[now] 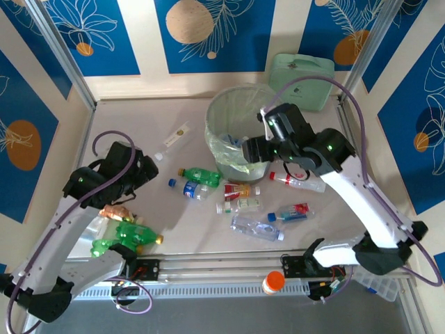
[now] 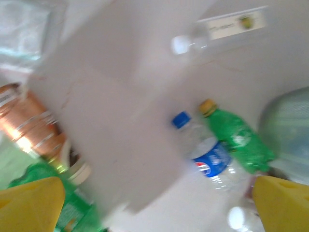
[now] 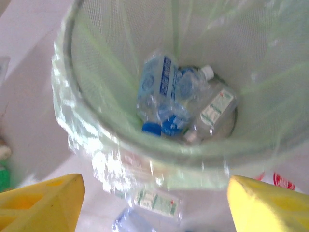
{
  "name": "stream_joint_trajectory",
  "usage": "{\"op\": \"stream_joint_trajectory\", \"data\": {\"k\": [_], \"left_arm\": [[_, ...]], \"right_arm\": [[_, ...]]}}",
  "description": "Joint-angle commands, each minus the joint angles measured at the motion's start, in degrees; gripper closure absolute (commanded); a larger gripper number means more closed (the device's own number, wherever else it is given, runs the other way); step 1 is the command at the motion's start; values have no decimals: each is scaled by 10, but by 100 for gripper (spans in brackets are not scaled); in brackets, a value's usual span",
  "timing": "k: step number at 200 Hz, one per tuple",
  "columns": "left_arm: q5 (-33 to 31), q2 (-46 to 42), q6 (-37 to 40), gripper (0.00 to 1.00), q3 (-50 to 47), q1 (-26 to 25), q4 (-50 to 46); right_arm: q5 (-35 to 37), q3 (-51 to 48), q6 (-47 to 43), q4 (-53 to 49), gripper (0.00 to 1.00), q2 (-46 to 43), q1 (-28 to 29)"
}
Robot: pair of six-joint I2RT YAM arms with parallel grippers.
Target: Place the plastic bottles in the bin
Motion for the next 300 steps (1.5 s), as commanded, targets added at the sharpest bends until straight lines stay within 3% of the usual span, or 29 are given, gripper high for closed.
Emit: {"op": "stream_joint_trajectory", "data": {"k": [1, 27, 49, 75, 90, 121, 144, 199, 242, 300], "left_arm": [[-9, 18, -77, 1, 6, 25, -126], [9, 74, -114, 1, -8, 55, -195], [30, 99, -72, 1, -35, 99, -171], [28, 92, -25, 1, -56, 174, -133], [51, 93, 27, 1, -70, 199, -75], [83, 122, 54, 1, -95, 249, -25], [82, 139, 83, 1, -126, 269, 45], [43, 165, 82, 1, -166, 317, 70], [41, 165, 83, 1, -217, 342, 146], [28, 213, 82, 1, -239, 357, 160]], "right_arm": [[-25, -41, 45, -41, 23, -46, 4], [-41, -77, 126, -87, 24, -84, 14], [-74, -109, 154, -89, 24, -116, 28], [-77, -132, 134, -87, 23, -144, 28], [-96, -130, 108, -77, 22, -151, 21], [-134, -106, 42, -82, 19, -148, -1], [-139, -118, 17, -75, 16, -165, -19], [-226, -109, 74, -44, 15, -145, -81], [-240, -83, 126, -10, 16, -115, -84], [-261, -35, 109, -46, 16, -77, -89]]}}
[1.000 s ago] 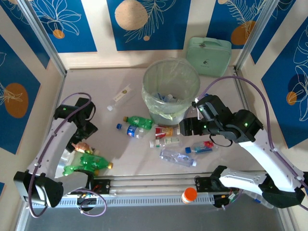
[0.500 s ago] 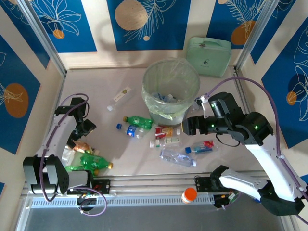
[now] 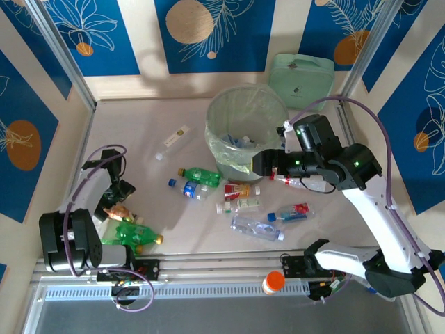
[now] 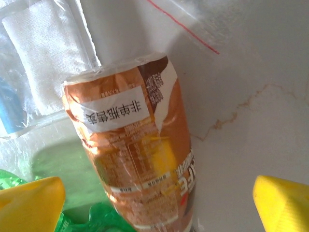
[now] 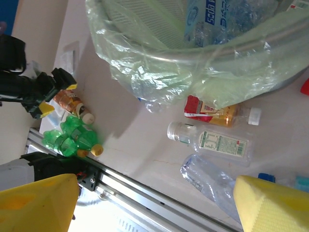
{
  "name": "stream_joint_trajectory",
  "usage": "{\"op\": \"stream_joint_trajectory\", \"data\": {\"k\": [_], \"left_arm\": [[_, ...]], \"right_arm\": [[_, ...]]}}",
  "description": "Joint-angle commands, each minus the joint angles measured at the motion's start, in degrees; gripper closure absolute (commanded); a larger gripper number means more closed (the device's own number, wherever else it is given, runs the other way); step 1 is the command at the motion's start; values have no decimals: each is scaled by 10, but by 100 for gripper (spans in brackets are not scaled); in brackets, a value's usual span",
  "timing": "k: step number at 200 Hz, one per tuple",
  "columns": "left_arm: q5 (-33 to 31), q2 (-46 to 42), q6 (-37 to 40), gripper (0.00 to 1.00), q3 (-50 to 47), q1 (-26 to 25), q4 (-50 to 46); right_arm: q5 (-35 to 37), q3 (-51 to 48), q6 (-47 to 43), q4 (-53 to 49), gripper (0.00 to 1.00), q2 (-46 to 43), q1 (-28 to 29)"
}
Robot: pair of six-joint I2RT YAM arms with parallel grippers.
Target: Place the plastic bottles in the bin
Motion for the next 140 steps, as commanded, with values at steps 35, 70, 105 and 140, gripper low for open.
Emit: {"op": "stream_joint_trajectory", "data": {"k": [35, 70, 105, 140], "left_arm": [[0, 10, 27, 1, -49, 33, 52], [22, 41, 56, 2, -58, 34, 108], [64, 25, 62, 14, -66, 35, 168], [106, 18, 62, 32, -62, 34, 196]], "right_arm": [[-38, -8, 21, -9, 18, -18, -4], [-32, -19, 25, -9, 20, -33, -5], [-36, -4, 23, -11, 21, -24, -6], [-31, -6, 27, -11, 23, -30, -6]]}}
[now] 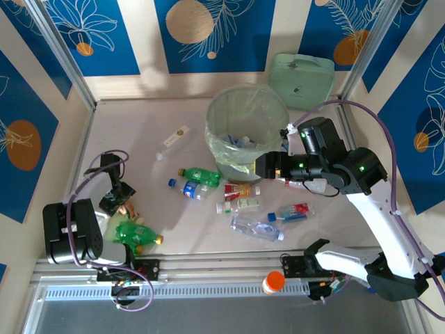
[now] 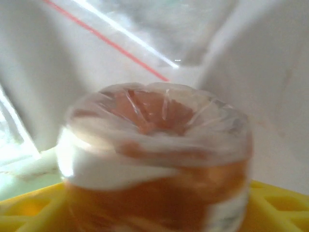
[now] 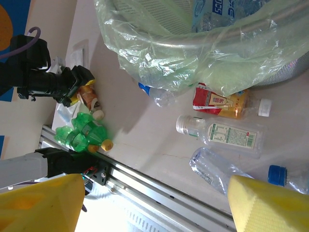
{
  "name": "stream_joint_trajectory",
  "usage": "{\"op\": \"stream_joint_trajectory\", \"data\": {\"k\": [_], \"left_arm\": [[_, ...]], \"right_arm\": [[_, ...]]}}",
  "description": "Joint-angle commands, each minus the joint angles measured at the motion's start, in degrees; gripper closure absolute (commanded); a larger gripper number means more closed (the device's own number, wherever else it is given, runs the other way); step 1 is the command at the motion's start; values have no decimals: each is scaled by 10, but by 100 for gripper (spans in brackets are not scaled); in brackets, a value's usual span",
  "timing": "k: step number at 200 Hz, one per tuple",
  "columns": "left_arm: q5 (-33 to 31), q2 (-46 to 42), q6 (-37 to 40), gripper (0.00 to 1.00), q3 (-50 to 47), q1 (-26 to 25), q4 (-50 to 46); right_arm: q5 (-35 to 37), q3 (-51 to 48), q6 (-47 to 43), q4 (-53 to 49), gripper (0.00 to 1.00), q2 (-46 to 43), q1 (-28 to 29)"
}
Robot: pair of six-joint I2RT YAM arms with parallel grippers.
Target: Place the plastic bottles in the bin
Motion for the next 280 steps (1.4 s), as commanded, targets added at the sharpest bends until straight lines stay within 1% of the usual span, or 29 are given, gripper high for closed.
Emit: {"op": "stream_joint_trajectory", "data": {"k": [1, 23, 40, 55, 88, 125, 133, 149, 157, 177, 183, 191, 208, 223, 238, 252, 272, 280], "left_arm": [[42, -13, 7, 32, -2, 7, 30], [60, -13, 12, 36, 3, 7, 28], [75, -22, 14, 43, -2, 6, 33], [95, -26, 13, 47, -17, 5, 52], [119, -11, 6, 52, -30, 4, 58], [160, -35, -3, 54, -27, 1, 78], [175, -39, -4, 56, -23, 0, 83], [206, -52, -4, 58, -18, 0, 98], [218, -62, -6, 60, -18, 0, 107], [258, -91, -8, 61, -21, -4, 141], [274, -99, -10, 61, -22, -6, 151], [299, -102, -11, 66, -19, -9, 164], [349, -107, -25, 68, -19, -19, 195], [388, -116, -56, 69, -30, -37, 246], [405, -123, -86, 70, -36, -69, 301], [395, -135, -97, 70, -26, -108, 327], [369, -159, -95, 70, 6, -158, 335], [369, -170, -99, 70, 15, -173, 351]], "right_arm": [[-11, 8, 8, -9, 23, -7, -3], [-3, 2, 9, -7, 24, -16, -3], [1, -2, 7, -5, 24, -21, -3], [1, -3, 4, -6, 24, -21, -5], [-4, 1, 1, 1, 24, -12, -8], [-8, 17, -8, -2, 25, 4, -8], [-7, 18, -11, -2, 25, 4, -9], [-4, 18, -19, -2, 25, 4, -9], [-4, 19, -22, -2, 25, 4, -9], [-5, 23, -30, -1, 25, 7, -11], [-6, 25, -32, -2, 25, 8, -12], [-9, 30, -37, -3, 25, 11, -13], [-19, 44, -49, -5, 26, 23, -12], [-30, 55, -54, -3, 25, 35, -12], [-44, 66, -57, 1, 26, 48, -11], [-53, 79, -59, 5, 26, 62, -7], [-59, 110, -70, 8, 26, 87, 6], [-61, 124, -74, 9, 26, 97, 10]]}}
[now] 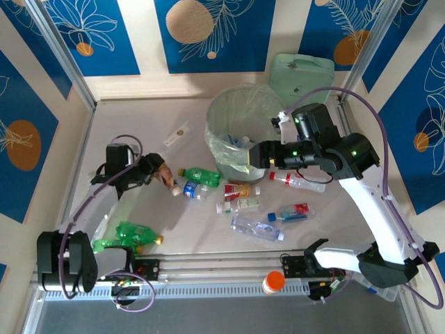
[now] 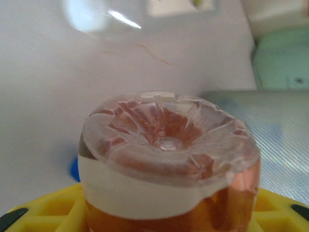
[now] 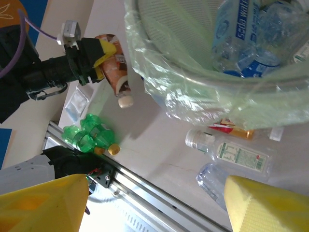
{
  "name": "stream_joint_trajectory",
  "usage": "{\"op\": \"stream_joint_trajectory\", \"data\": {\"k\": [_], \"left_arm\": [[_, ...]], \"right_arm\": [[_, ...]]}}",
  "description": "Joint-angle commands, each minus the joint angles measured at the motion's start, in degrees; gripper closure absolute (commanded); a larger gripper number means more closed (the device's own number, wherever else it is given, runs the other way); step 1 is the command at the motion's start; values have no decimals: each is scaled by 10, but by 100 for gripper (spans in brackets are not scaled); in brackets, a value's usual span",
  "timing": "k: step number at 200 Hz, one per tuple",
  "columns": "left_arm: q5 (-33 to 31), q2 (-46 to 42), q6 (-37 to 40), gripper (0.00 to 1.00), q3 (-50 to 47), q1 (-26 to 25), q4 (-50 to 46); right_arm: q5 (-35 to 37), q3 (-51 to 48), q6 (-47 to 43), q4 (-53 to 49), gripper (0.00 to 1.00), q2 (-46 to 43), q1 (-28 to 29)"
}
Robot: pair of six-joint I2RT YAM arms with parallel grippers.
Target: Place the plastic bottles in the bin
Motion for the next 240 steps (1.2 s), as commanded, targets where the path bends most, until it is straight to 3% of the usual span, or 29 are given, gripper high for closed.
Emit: {"op": "stream_joint_trajectory", "data": {"k": [1, 52, 81, 127, 153, 193, 240], "left_arm": [[11, -40, -23, 70, 42, -42, 68], [37, -62, -134, 67, 25, -128, 346], [60, -26, -160, 65, 65, -165, 439], [72, 53, -248, 63, 124, -189, 607], [80, 84, -261, 64, 160, -213, 634], [84, 100, -255, 64, 184, -236, 624], [88, 115, -251, 64, 199, -250, 614]], "right_arm": [[-30, 44, -23, 7, 26, 22, 12], [-152, 52, -21, 133, 24, 50, 8], [-179, -8, 1, 262, 22, 38, 3], [-274, 20, 18, 303, 14, 110, -31], [-322, 22, 53, 353, 14, 142, -41], [-370, 55, 60, 340, 16, 193, -40], [-387, 56, 58, 355, 35, 206, -27]]}}
